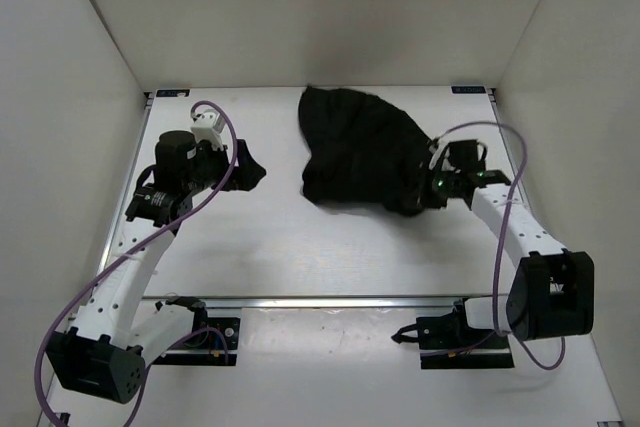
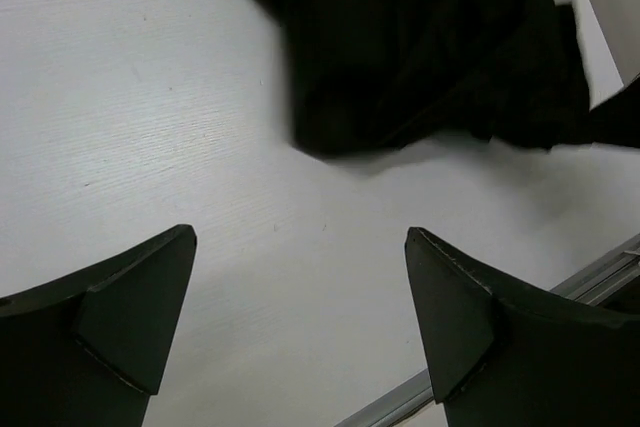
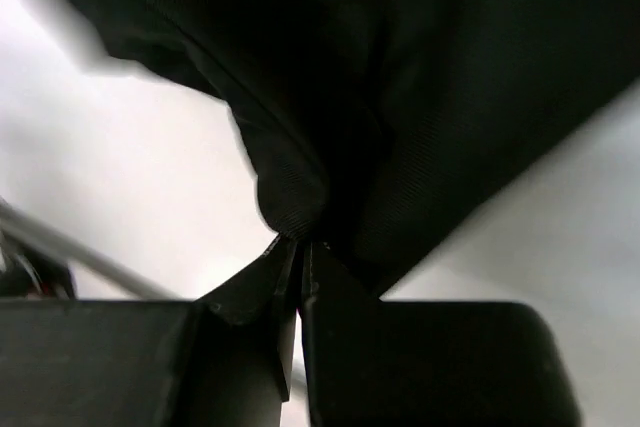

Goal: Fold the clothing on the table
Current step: Flatten the skirt out

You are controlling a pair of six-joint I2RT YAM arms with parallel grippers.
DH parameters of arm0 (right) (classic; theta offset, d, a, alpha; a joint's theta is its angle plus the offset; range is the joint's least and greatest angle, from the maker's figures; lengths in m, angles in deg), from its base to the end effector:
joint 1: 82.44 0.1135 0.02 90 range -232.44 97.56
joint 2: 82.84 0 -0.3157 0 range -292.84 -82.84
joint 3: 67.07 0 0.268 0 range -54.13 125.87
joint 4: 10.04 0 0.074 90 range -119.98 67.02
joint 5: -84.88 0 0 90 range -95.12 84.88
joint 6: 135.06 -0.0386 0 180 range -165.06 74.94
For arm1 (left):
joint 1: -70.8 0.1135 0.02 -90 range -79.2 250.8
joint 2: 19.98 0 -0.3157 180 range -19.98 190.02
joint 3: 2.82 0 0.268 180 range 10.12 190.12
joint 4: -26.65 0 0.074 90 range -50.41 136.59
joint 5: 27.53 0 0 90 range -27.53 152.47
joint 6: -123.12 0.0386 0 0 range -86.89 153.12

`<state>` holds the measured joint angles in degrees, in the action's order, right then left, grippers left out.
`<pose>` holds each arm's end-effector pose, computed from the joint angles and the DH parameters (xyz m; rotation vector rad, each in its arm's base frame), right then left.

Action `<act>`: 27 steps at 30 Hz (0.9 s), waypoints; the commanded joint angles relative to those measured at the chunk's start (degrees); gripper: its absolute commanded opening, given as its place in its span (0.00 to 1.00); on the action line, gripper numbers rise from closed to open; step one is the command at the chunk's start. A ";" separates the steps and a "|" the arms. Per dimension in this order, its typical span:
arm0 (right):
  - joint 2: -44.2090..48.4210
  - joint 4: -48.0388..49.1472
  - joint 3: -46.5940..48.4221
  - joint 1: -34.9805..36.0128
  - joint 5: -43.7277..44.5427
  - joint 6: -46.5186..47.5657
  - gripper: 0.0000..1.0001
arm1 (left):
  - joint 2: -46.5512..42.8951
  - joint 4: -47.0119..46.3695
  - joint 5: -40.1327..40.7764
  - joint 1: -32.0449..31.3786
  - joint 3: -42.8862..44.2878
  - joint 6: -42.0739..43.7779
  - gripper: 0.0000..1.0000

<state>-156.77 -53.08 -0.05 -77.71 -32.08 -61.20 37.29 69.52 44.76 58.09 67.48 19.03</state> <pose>0.2661 0.0396 0.3016 0.0304 2.4492 0.7363 0.1988 -0.0569 0.3844 0.1652 2.1154 -0.6039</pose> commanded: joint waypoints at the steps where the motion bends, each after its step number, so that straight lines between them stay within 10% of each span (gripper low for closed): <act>1: 1.60 -3.73 -4.50 4.40 0.33 3.30 0.00 | 0.20 -0.75 -2.06 -0.56 -1.81 -1.82 0.96; 5: 2.99 -5.92 -5.74 8.54 -0.55 2.96 0.02 | 1.43 -3.12 -3.55 -1.18 -3.49 -3.40 0.95; 7: 4.58 -6.71 -5.66 4.96 -2.38 2.26 0.37 | 3.18 -4.27 -3.99 -1.35 -4.10 -3.93 0.94; 13: 12.39 -10.93 1.62 -2.01 -1.18 2.00 0.85 | 12.05 -6.29 -4.51 -3.11 -3.93 -5.51 0.93; 27: 4.69 6.29 -2.77 11.62 1.91 -8.73 0.89 | 34.39 -17.34 -15.84 -0.56 5.22 -8.75 0.81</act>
<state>-150.91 -52.47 -3.48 -66.89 -31.88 -67.65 70.60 57.50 35.44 57.92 70.70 13.06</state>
